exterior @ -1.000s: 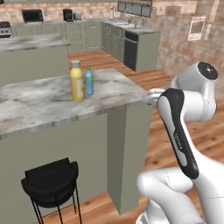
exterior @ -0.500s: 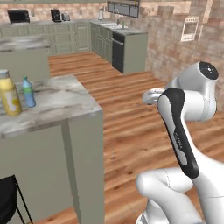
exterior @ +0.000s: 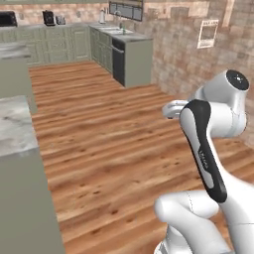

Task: Place the drinks on the dining counter in a tight cluster.

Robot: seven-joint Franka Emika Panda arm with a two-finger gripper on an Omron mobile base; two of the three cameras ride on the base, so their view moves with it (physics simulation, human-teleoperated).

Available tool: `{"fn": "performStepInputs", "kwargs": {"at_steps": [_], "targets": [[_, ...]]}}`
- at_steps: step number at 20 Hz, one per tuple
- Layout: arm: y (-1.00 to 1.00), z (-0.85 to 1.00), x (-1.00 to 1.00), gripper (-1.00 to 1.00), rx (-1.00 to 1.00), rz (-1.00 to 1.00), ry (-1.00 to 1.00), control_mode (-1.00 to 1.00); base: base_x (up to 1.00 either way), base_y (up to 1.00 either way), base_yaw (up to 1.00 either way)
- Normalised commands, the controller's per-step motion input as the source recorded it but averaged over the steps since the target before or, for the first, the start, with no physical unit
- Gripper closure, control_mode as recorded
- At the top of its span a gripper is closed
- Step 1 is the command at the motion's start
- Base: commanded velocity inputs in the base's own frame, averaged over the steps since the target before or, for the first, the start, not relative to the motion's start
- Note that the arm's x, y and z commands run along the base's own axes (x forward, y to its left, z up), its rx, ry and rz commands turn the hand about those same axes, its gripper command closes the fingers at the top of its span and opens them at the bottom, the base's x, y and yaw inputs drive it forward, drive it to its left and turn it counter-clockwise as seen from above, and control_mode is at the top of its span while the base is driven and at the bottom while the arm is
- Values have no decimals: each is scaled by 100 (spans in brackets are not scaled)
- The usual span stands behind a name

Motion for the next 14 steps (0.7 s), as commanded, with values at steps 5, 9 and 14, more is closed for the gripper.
{"fn": "performStepInputs", "kwargs": {"at_steps": [5, 9, 14], "targets": [[0, 0, 0, -100, 0, 0, 0, 100, 100, -17, 0], [0, 0, 0, -100, 0, 0, 0, 100, 100, 9, 0], [0, 0, 0, -100, 0, 0, 0, 100, 100, 8, 0]]}}
